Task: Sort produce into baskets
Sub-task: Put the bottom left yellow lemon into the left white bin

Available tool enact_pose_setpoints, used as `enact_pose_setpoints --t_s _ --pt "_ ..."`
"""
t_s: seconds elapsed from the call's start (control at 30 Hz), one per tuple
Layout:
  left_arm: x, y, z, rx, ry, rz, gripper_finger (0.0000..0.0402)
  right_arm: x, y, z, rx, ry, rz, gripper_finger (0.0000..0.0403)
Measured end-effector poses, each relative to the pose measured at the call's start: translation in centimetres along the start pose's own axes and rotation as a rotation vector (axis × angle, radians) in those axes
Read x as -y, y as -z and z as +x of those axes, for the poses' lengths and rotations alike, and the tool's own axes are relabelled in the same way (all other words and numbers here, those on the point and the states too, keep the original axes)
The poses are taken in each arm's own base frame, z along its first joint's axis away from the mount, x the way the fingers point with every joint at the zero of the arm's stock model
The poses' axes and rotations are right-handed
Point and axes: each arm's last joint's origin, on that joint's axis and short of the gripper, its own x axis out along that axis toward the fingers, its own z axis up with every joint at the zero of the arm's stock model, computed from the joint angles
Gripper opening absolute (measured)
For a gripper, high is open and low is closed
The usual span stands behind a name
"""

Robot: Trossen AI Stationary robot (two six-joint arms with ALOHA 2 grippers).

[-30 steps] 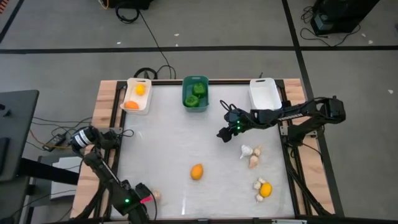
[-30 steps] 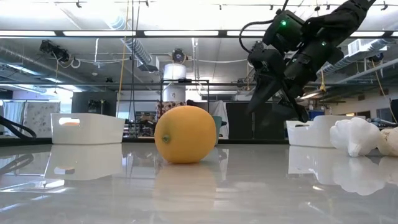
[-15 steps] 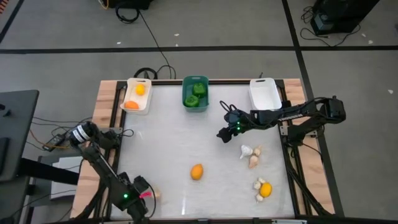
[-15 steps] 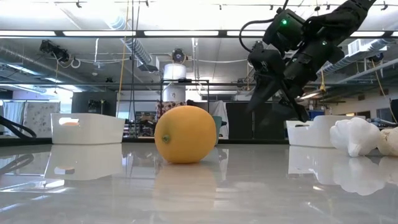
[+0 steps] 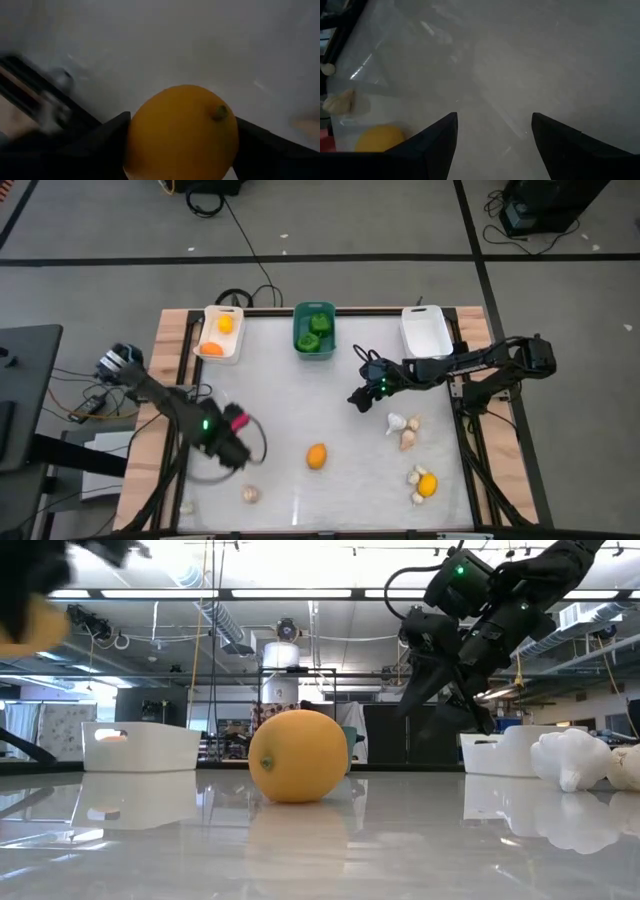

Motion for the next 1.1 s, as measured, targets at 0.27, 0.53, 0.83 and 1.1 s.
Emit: enact_pose_setpoints --t_s 0.27,0.53,0.83,1.1 --pt "-6.5 -5.9 -0.2 0.117 -0.076 -0.019 0.0292 -0.3 0.3 0.0 0.034 0.032 -0.016 0.0265" --pt "-12.6 -11.9 2.9 0.113 -0.064 -0.032 0.0292 0.0 -0.1 0.0 0.062 0.04 0.015 0.0265" --pt "-21.9 -14.2 5.4 0.109 -0.121 -0.244 0.0292 0.1 -0.3 0.0 0.088 0.056 0.048 0.0265" --pt "-25.1 -13.5 8.8 0.113 -0.085 -0.385 0.0294 0.8 -1.1 -0.1 0.114 0.078 0.074 0.0265"
